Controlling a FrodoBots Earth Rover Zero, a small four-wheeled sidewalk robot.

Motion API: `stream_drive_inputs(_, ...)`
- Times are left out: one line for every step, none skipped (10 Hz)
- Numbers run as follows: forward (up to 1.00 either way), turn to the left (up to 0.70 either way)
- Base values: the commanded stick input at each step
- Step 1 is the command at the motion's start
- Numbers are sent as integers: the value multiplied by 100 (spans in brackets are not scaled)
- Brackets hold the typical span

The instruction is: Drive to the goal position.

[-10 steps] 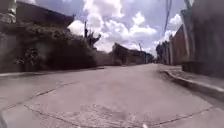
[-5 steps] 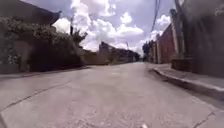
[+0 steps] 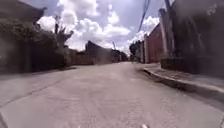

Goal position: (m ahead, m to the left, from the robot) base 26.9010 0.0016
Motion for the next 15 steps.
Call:
stream_drive_inputs(85,-28)
stream_drive_inputs(85,-10)
stream_drive_inputs(85,-1)
stream_drive_inputs(85,0)
stream_drive_inputs(85,0)
stream_drive_inputs(85,0)
stream_drive_inputs(85,0)
stream_drive_inputs(85,0)
stream_drive_inputs(85,0)
stream_drive_inputs(85,0)
stream_drive_inputs(85,0)
stream_drive_inputs(85,0)
stream_drive_inputs(85,0)
stream_drive_inputs(85,0)
stream_drive_inputs(85,0)
